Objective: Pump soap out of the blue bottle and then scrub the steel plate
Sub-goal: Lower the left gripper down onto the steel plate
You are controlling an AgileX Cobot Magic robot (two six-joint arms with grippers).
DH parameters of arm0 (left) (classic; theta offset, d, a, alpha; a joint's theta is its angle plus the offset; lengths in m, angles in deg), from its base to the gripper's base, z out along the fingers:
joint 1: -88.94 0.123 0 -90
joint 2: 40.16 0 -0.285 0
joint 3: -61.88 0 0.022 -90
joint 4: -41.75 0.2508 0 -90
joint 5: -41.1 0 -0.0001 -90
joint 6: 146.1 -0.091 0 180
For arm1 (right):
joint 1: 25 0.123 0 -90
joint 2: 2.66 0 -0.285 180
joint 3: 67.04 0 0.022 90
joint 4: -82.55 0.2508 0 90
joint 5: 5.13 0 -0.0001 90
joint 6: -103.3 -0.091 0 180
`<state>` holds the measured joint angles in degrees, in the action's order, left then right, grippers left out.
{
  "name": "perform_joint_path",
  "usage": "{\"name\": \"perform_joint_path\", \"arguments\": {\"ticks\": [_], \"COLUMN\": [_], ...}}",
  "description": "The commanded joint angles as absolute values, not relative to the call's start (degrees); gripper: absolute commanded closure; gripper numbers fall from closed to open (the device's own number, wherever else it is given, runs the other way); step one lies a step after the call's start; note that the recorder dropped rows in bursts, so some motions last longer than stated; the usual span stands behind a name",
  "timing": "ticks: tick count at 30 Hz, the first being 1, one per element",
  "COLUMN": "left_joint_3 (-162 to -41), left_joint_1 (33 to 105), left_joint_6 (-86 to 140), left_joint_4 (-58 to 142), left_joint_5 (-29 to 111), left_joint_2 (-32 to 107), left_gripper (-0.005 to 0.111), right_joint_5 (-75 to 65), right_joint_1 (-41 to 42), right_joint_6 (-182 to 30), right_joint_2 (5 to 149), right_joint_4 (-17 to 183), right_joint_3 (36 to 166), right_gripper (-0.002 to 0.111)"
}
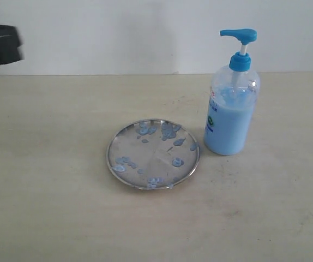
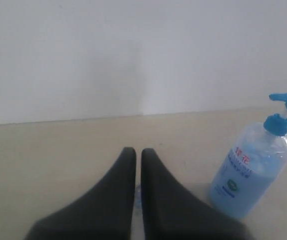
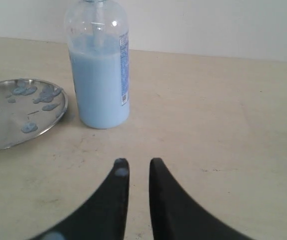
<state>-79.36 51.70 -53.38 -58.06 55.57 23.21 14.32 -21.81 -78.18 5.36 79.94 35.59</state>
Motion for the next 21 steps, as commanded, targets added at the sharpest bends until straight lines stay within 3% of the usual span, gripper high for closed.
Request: {"name": "perform_joint_path", "arguments": {"ticks": [1, 7, 14, 17, 21], "left_joint_3": [-89.7, -96.2, -96.3, -97.2, -106.9], "left_joint_1": [51.7, 51.7, 51.8, 51.8, 51.8], "left_joint_6": [-54.9, -44.8, -13.6, 2.5, 33.9], "left_joint_4": [-58.2, -58.2, -38.3, -14.6, 31.8], "left_joint_5": [45.6, 25.6, 3.1, 0.3, -4.8], "left_joint_2": [44.4, 63.9, 66.3, 65.4, 69.0], "left_gripper": [0.102, 0.102, 0.102, 0.102, 0.102], "right_joint_5": [14.4, 14.4, 14.4, 14.4, 14.4], "right_joint_1": [-22.1, -22.1, -22.1, -22.1, -22.1], "right_joint_6": [-78.1, -78.1, -78.1, -78.1, -78.1], "right_joint_2": [5.1, 5.1, 5.1, 5.1, 5.1], "right_joint_4": [80.0, 80.0, 80.0, 80.0, 80.0], "right_joint_3": [35.7, 35.7, 35.7, 35.7, 35.7], "right_gripper": [0.103, 0.103, 0.103, 0.103, 0.103]}}
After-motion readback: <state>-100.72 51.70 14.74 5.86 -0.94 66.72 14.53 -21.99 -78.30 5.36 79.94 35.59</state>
